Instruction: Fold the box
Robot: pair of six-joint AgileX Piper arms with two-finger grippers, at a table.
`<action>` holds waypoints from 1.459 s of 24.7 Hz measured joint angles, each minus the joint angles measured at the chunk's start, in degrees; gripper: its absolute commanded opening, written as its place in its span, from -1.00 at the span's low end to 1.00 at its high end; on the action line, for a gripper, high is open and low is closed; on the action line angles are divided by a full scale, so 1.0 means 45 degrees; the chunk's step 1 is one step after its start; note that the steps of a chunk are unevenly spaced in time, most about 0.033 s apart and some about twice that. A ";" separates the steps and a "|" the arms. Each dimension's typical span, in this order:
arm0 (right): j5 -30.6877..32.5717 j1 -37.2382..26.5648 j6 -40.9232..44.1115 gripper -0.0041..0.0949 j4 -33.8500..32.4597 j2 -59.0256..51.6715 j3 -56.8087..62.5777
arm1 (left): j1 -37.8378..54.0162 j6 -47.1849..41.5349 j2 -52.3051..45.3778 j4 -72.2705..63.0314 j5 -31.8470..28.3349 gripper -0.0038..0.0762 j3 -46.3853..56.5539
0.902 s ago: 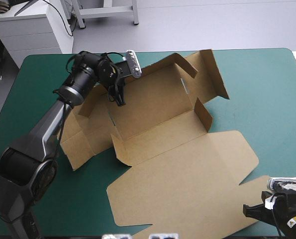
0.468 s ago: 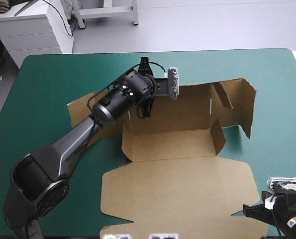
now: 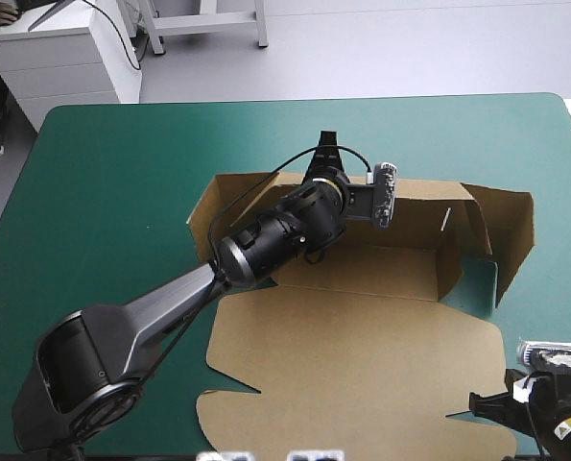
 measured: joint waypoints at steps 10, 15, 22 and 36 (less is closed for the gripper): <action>-0.0031 0.0000 0.0451 -0.95 -0.0039 0.0815 -0.2193 | -0.1244 -0.6282 -0.0012 0.5969 -0.0561 -0.92 0.2426; -0.0808 0.0000 0.0517 -0.95 -0.0049 0.2930 -0.4103 | -0.1354 -0.7164 -0.0012 0.6589 -0.0675 -0.92 0.2849; -0.1474 0.0040 0.0084 -0.95 0.0001 0.7496 -0.8047 | -0.1354 -0.7312 -0.0012 0.6562 -0.0700 -0.92 0.2851; -0.1276 0.0066 -0.0965 -0.95 0.1562 1.5104 -1.3280 | -0.1354 -0.7446 -0.0166 0.6824 -0.1062 -0.92 0.3595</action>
